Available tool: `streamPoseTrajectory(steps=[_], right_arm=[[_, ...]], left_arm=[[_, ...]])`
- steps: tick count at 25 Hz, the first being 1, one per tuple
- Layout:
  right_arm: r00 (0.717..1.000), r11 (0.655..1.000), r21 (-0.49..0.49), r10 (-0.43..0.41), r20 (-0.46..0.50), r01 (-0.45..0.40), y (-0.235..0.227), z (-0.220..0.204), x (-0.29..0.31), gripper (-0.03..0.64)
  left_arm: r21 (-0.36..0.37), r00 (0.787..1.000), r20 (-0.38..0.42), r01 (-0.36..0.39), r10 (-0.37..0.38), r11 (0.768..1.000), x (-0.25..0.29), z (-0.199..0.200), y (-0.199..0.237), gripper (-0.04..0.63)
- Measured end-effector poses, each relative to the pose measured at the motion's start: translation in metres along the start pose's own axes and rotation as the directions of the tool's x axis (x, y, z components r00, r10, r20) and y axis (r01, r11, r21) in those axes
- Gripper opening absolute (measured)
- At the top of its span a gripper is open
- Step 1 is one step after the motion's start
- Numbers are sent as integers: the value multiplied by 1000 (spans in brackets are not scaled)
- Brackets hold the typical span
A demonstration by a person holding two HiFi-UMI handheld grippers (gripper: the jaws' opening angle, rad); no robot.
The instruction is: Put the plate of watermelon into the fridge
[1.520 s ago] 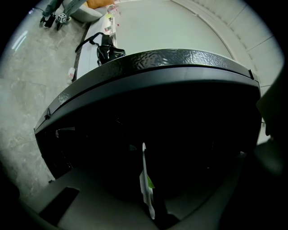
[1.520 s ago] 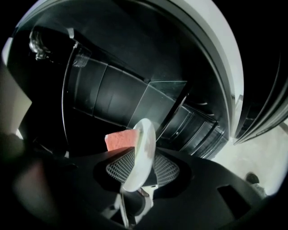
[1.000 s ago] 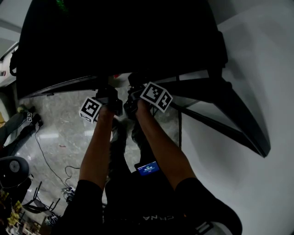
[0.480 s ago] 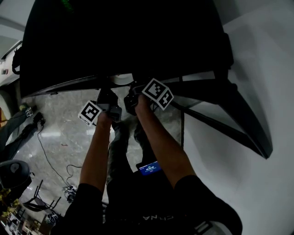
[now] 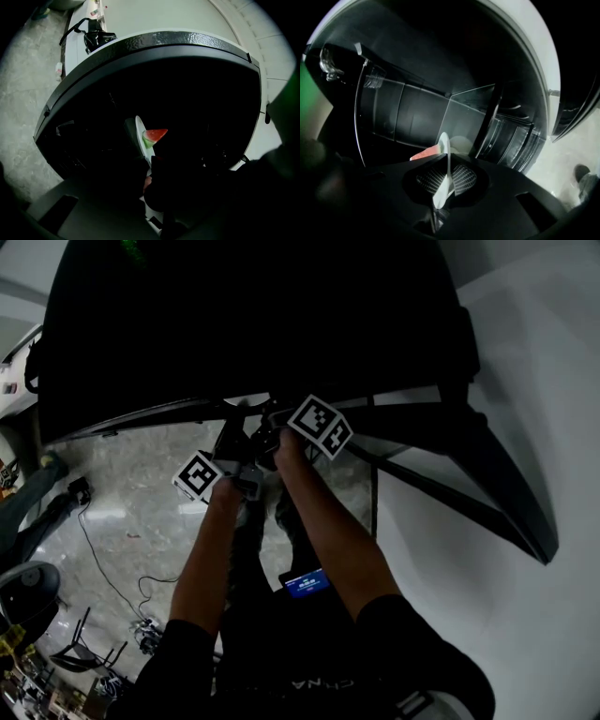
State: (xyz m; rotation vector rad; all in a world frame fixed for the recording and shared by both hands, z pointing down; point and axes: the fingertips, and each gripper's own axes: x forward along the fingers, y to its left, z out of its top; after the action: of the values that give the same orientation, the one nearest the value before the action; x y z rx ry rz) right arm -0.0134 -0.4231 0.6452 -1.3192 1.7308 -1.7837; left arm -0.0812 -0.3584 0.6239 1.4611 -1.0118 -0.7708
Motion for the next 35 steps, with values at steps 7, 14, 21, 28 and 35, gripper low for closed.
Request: streamPoseTrajectory(steps=[7,14,21,28,35], right_arm=[[999,999,-42,8,-32,-9,3,-2,3,26],[994,986,-165,-13,-106,-5,6,-10,1,32],[991,973,-231,-18,-132,-13,9,-11,-4,100],[988,945,-327,-49,-145,-1,13,-12,-15,120],[985,903,-429,-106,-137,38,9,-6,-21,114]], left_arm=[[2,1000,-21,-1,1,1000,18,-12,-2,32],[61,1000,-5,-25,25,998,26,11,2,34],[111,1000,-19,-12,14,994,39,18,-4,37],[160,999,15,-49,47,986,43,33,-2,37],[134,991,3,-132,133,982,40,33,10,35]])
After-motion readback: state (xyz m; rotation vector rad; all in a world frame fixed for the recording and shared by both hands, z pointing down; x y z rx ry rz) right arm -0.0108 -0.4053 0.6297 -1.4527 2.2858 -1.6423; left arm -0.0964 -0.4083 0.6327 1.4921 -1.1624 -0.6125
